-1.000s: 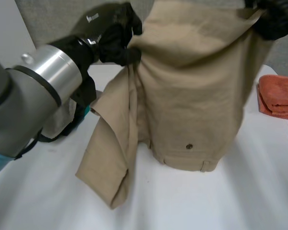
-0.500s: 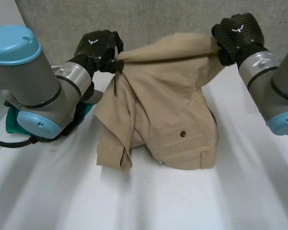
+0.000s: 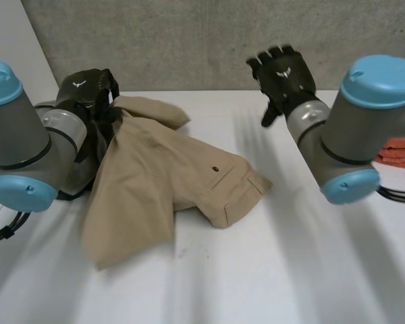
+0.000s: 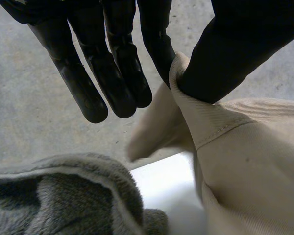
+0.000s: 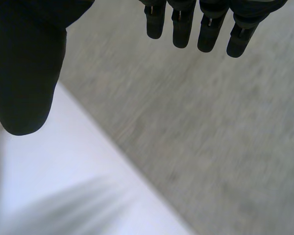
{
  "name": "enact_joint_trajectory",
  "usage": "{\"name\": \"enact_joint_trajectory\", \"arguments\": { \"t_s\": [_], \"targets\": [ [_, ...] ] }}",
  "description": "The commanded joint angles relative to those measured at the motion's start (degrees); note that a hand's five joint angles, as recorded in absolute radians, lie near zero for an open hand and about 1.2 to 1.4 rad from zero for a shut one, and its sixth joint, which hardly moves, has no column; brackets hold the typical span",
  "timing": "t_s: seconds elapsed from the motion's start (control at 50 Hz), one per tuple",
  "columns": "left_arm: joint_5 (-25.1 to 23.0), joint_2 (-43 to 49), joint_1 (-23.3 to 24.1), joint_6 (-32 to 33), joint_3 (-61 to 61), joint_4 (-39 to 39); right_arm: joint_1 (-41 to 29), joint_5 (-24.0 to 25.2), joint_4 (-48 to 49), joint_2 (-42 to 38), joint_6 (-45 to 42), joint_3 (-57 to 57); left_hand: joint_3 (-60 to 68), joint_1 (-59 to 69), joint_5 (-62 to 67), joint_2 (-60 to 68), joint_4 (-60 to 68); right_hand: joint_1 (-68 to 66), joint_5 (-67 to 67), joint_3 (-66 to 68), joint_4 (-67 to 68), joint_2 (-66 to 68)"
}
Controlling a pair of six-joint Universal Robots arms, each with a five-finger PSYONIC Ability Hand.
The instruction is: Fold the laundry.
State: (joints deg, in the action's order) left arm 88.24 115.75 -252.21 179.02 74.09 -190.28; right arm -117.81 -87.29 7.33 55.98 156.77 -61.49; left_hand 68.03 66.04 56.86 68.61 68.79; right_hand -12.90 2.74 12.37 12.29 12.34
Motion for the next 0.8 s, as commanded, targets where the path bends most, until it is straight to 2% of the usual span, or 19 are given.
{"name": "enact_joint_trajectory", "arguments": {
  "t_s": [0.02, 0.1, 0.12, 0.24, 0.34, 0.42, 0.44, 0.46, 0.58, 0.68, 0.8],
  "targets": [
    [-0.2, -0.4, -0.5, 0.1, 1.8, 0.0, 0.1, -0.3, -13.3, 3.1, 5.0, -8.4, -5.4, -3.4, -4.2, -6.0, -6.2, 2.9, -2.7, -2.4, -2.3, -2.3],
    [-0.3, -1.8, -0.6, 0.4, 3.7, 0.2, -0.2, 1.9, -14.3, 2.7, 11.6, -10.8, -38.0, -36.1, -36.9, -38.6, -38.8, 2.9, -2.7, -2.4, -2.3, -2.3],
    [-0.4, -2.5, -0.6, 0.5, 4.1, 0.3, -0.4, 2.4, -14.4, 2.6, 12.6, -11.0, -39.3, -37.3, -38.1, -39.9, -40.1, 2.9, -2.7, -2.4, -2.3, -2.3],
    [-0.7, -8.3, -0.4, 2.5, 9.6, 0.3, -1.2, 6.3, -12.8, -3.2, 18.7, -11.5, -43.3, -41.4, -42.2, -43.9, -44.1, 2.9, -2.7, -2.4, -2.3, -2.3],
    [-0.7, -13.8, 0.0, 3.4, 15.0, -0.3, -4.1, 6.2, -7.9, -6.5, 19.4, -10.9, -44.5, -42.5, -43.4, -45.1, -45.3, -2.2, 2.4, 2.7, 2.8, 2.8],
    [-0.8, -17.3, 0.2, 3.5, 18.3, -0.6, -4.5, 5.7, -4.7, -9.1, 19.1, -10.3, -44.9, -42.9, -43.7, -45.4, -45.6, -26.9, 27.0, 27.4, 27.5, 27.4],
    [-0.8, -17.8, 0.2, 3.5, 18.7, -0.6, -4.4, 5.3, -3.9, -9.4, 19.1, -9.9, -45.0, -43.0, -43.9, -45.6, -45.8, -50.1, 50.3, 50.6, 50.7, 50.7],
    [-0.8, -18.4, 0.2, 3.5, 19.2, -0.6, -4.4, 5.0, -3.7, -9.1, 19.1, -9.9, -45.0, -43.0, -43.9, -45.6, -45.8, -65.3, 65.5, 65.9, 65.9, 65.9],
    [-0.8, -20.8, 0.9, 3.5, 20.7, -0.4, -3.1, 2.0, -4.0, -3.2, 17.1, -10.6, -45.2, -43.2, -44.0, -45.8, -46.0, -67.1, 67.3, 67.6, 67.7, 67.7],
    [-1.0, -22.4, 3.0, 3.6, 20.8, 0.3, 3.3, 1.9, -3.6, 7.4, 7.0, -12.2, -45.2, -43.2, -44.0, -45.8, -46.0, -67.1, 67.3, 67.6, 67.7, 67.7],
    [-2.8, -23.8, 4.6, 3.5, 21.4, 1.2, 5.0, 3.1, -1.7, 9.2, -1.2, -8.0, -45.4, -43.4, -44.2, -45.9, -46.1, -67.1, 67.3, 67.6, 67.7, 67.7]
  ]
}}
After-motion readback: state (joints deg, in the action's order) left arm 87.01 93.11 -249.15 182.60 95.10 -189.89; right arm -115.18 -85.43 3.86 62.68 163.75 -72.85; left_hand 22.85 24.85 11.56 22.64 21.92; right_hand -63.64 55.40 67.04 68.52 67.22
